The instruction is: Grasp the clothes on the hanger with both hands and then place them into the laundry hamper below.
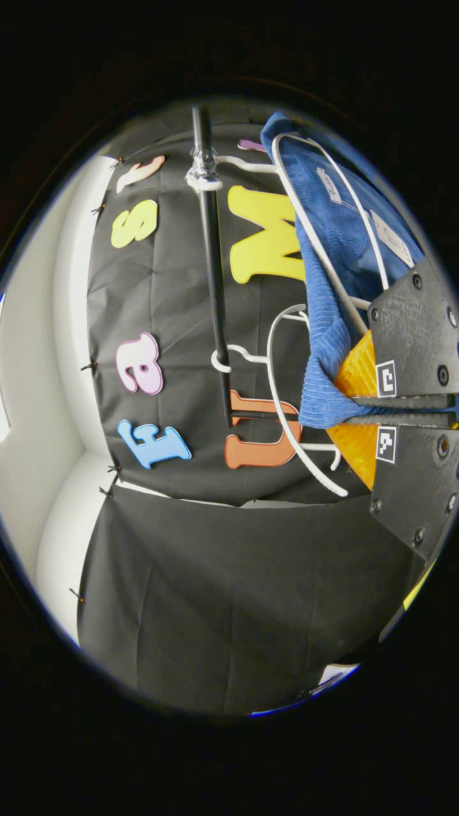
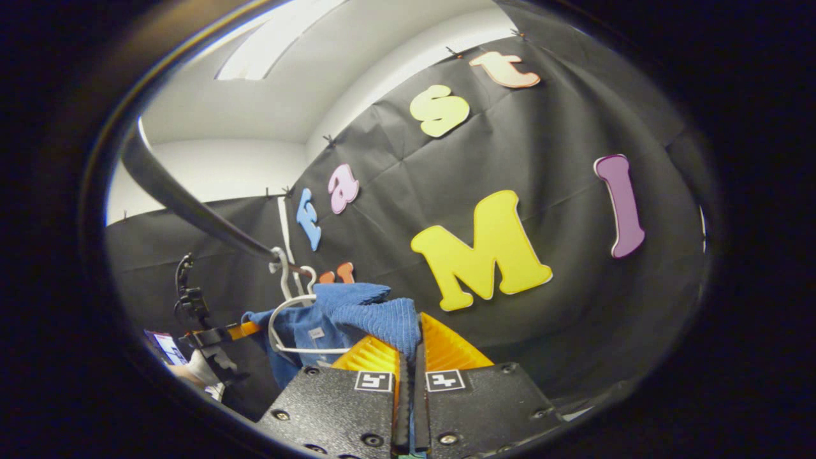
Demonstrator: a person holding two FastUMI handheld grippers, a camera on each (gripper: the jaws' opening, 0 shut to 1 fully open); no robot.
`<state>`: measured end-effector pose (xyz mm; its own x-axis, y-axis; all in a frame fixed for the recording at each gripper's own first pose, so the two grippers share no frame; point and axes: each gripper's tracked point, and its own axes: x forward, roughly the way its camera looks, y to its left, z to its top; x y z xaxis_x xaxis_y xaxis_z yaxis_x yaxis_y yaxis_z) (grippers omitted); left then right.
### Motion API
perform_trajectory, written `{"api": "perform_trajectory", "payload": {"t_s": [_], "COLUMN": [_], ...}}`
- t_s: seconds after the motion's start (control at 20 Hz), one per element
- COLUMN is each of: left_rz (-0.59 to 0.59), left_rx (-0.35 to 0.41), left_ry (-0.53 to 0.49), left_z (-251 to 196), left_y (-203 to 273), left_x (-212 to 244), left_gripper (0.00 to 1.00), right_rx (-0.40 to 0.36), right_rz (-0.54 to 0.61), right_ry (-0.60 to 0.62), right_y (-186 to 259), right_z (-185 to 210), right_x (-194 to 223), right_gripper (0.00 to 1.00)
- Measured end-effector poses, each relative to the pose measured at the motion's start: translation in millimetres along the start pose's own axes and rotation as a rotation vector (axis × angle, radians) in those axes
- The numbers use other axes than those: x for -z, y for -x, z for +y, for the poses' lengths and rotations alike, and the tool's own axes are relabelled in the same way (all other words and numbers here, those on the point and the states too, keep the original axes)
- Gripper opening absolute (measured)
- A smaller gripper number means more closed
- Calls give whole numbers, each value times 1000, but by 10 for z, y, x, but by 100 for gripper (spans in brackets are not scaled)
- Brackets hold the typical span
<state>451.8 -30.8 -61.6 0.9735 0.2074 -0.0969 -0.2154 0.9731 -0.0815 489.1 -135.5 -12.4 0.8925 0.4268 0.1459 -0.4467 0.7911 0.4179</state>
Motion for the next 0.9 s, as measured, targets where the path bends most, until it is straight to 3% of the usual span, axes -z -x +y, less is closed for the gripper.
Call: {"api": "perform_trajectory", "payload": {"t_s": [0.05, 0.4, 0.9], "left_rz": [0, 1, 116], "left_rx": [4, 49, 19], "left_ry": [-2, -15, 28], "left_z": [-23, -111, 25], "left_y": [9, -98, -194], "left_x": [-7, -101, 354], "left_gripper": [7, 2, 2], "right_rx": [28, 153, 206], "right_rz": [-16, -105, 38], "right_ry": [9, -37, 40], "right_y": [-19, -213, -366], "right_z": [-59, -355, -413], "right_x": [-43, -424, 177], "right_gripper": [5, 6, 6]}}
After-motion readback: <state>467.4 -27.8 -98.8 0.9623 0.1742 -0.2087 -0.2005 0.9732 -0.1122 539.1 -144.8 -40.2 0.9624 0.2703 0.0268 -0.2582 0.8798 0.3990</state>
